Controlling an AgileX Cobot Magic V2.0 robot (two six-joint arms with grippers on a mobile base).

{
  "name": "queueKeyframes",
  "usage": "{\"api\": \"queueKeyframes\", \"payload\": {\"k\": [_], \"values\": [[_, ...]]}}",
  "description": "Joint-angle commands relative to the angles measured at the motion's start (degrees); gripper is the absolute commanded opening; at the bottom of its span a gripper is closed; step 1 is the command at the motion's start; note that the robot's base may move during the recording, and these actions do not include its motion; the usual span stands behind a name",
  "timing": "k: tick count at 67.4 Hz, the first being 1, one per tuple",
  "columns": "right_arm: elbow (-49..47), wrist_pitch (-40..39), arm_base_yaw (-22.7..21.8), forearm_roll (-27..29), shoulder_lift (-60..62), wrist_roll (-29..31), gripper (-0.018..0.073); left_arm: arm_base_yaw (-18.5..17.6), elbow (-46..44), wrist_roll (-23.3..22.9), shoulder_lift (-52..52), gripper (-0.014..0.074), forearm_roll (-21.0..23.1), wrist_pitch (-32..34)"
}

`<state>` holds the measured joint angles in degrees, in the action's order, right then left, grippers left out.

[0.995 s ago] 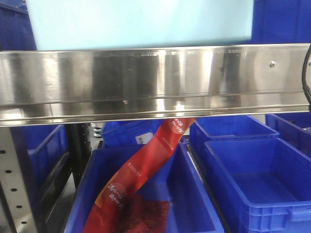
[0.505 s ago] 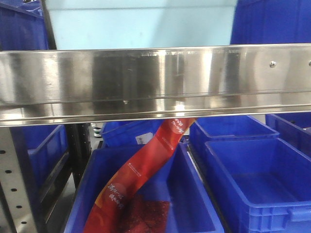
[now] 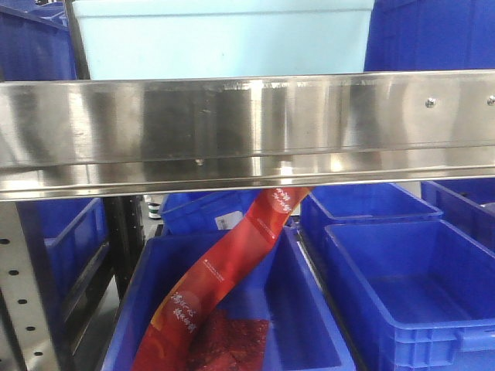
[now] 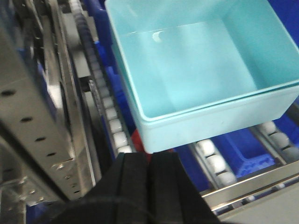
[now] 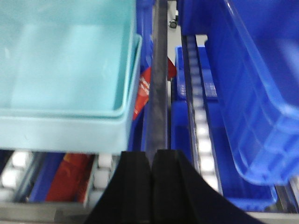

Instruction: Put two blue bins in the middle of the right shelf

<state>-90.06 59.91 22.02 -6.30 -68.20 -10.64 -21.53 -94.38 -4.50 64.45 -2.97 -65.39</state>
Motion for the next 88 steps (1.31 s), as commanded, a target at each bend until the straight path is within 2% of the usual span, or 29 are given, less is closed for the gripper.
{"api": "queueKeyframes", "payload": {"k": [1,26,42,49,57,88], "values": [[7.15,-3.24,-0.24,-1.01,4.75,0.21,-0.0162,-0.19,6.12,-0.14,-4.87,-0.0111,-0.89,4.77],[44.68,-25.78,-0.24,-1.12,29.97,0.21,-0.0162,-0.19,45.01,-2.16,-32.81,-0.0111,-1.76,29.80],[61.36,-35.94,-0.24,-1.97,46.78,0.21,-0.0162,-0.19,59.75,-2.16,-48.37,-0.0111,-1.76,40.99],[65.05,-38.06,-0.24,-3.22,52.59,0.21,-0.0162,-0.19,63.21,-2.16,-52.55,-0.0111,-1.91,44.24],[66.50,-39.46,-0.24,-3.22,56.92,0.21,-0.0162,-0.19,64.62,-2.16,-54.52,-0.0111,-1.91,44.00],[66.50,-39.77,-0.24,-3.22,57.46,0.21,-0.0162,-0.19,64.61,-2.16,-54.64,-0.0111,-1.91,43.79]]}}
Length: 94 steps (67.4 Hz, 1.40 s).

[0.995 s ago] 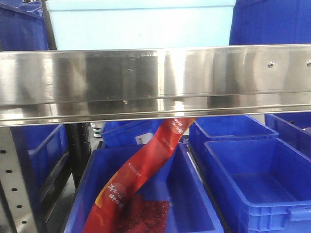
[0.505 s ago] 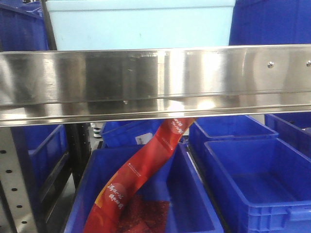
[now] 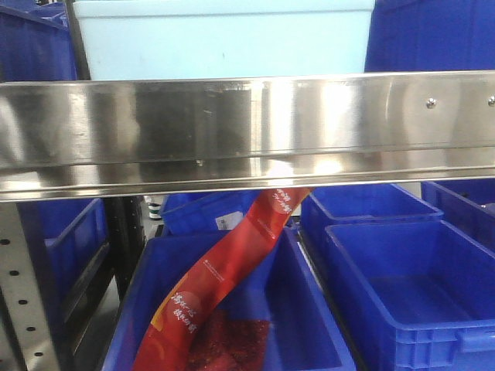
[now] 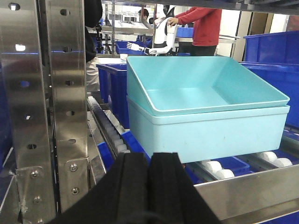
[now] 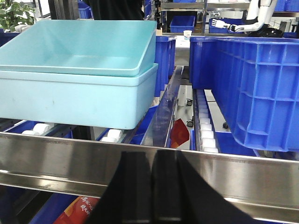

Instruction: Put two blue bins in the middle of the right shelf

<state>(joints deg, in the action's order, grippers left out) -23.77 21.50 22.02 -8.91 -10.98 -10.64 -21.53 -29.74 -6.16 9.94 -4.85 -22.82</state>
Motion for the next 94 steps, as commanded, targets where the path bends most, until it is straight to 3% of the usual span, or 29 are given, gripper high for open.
{"api": "queueKeyframes", "payload": {"k": [1,21,31,46,64,94], "values": [[0.21,-1.36,-0.24,-0.62,0.25,0.21,-0.0162,-0.19,-0.03,-0.49,-0.12,-0.0111,-0.03,1.23],[0.21,-1.36,-0.24,-0.62,0.25,0.21,-0.0162,0.46,0.57,0.24,-0.12,-0.0111,-0.31,0.79],[0.21,-1.36,-0.24,-0.62,0.25,0.21,-0.0162,5.44,4.13,7.90,-1.96,-0.0111,4.85,1.67],[0.21,-1.36,-0.24,-0.62,0.25,0.21,-0.0162,10.70,17.84,8.74,-9.85,-0.0111,5.32,8.40],[0.21,-1.54,-0.24,-0.62,0.25,0.21,-0.0162,11.24,29.74,8.74,-9.94,-0.0111,5.38,20.82],[0.21,-2.55,-0.24,-0.62,0.25,0.21,-0.0162,11.29,29.74,8.74,-9.94,-0.0111,5.38,19.62]]}}
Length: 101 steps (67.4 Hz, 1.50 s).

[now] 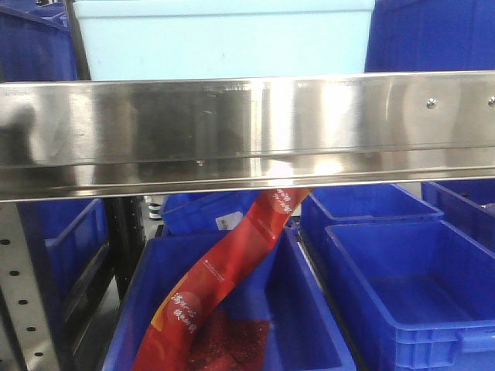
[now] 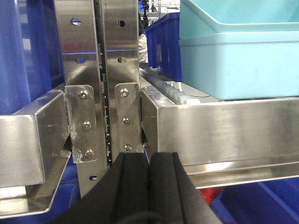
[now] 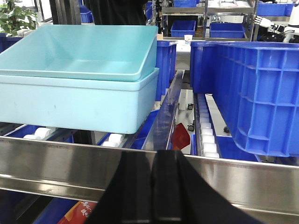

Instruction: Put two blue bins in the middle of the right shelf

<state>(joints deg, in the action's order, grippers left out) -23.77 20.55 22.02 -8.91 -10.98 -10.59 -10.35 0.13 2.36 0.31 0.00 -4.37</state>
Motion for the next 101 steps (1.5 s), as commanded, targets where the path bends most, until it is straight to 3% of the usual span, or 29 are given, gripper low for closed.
{"api": "queueKeyframes", "payload": {"k": [1,36,39,44,52,57,66,88,101], "values": [[0.21,-1.60,-0.24,-0.62,0.25,0.16,-0.0162,0.12,-0.13,0.22,-0.31,-0.0111,0.52,1.16],[0.32,-1.70,-0.24,-0.62,0.25,0.16,-0.0162,0.12,-0.13,0.22,-0.31,-0.0111,0.52,1.16],[0.46,-1.70,-0.75,-0.33,0.25,2.23,-0.0162,0.12,-0.13,0.22,-0.31,-0.0111,0.52,1.16],[1.14,-2.19,-3.39,3.02,0.25,7.31,-0.0162,0.12,-0.13,0.22,-0.31,-0.0111,0.52,1.16],[4.10,-5.81,-12.16,12.82,0.25,15.74,-0.0162,0.12,-0.13,0.22,-0.31,-0.0111,0.52,1.16],[7.41,-9.02,-17.28,15.07,0.76,15.88,-0.0162,0.12,-0.13,0.22,-0.31,-0.0111,0.52,1.16],[13.80,-12.60,-22.57,17.45,3.91,15.88,-0.0162,0.12,-0.13,0.22,-0.31,-0.0111,0.52,1.16],[23.77,-15.99,-24.99,18.14,10.98,15.88,-0.0162,0.12,-0.13,0.22,-0.31,-0.0111,0.52,1.16],[23.77,-14.15,-24.87,12.90,10.98,15.88,-0.0162,0.12,-0.13,0.22,-0.31,-0.0111,0.52,1.16]]}}
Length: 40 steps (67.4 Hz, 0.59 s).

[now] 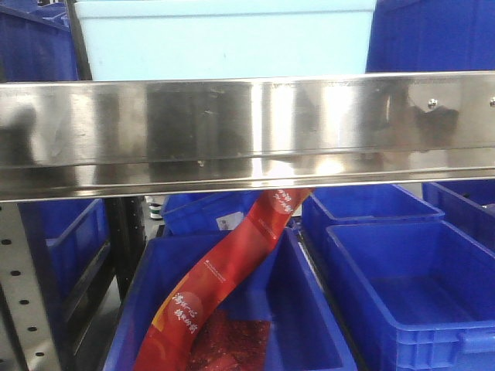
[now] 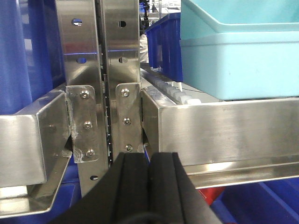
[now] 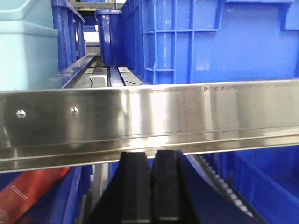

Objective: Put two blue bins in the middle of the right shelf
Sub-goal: 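Open both grippers and withdraw them from the bin walls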

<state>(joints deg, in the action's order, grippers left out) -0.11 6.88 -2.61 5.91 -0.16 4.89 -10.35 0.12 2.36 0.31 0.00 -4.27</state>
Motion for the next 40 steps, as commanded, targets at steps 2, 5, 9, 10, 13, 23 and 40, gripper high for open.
{"api": "queueKeyframes", "payload": {"k": [2,5,9,10,13,23,40], "values": [[0.11,-0.48,-0.14,-1.90,0.16,0.39,-0.0162,0.12,-0.12,0.22,-0.31,-0.0111,0.52,1.06],[0.11,-0.48,-0.14,-1.90,0.16,0.39,-0.0162,0.12,-0.12,0.22,-0.31,-0.0111,0.52,1.06],[0.11,-0.48,-0.14,-1.90,0.16,0.39,-0.0162,0.12,-0.12,0.22,-0.31,-0.0111,0.52,1.06],[0.11,-0.48,-0.14,-1.90,0.16,0.39,-0.0162,0.12,-0.12,0.22,-0.31,-0.0111,0.52,1.06],[0.11,-0.48,-0.14,-1.90,0.16,0.39,-0.0162,0.12,-0.12,0.22,-0.31,-0.0111,0.52,1.06],[0.11,-0.85,-0.04,-1.90,0.16,0.39,-0.0162,0.12,-0.12,0.22,-0.31,-0.0111,0.52,1.06],[0.11,-0.97,-0.04,-1.90,0.16,0.39,-0.0162,0.12,-0.12,0.22,-0.31,-0.0111,0.52,1.06]]}}
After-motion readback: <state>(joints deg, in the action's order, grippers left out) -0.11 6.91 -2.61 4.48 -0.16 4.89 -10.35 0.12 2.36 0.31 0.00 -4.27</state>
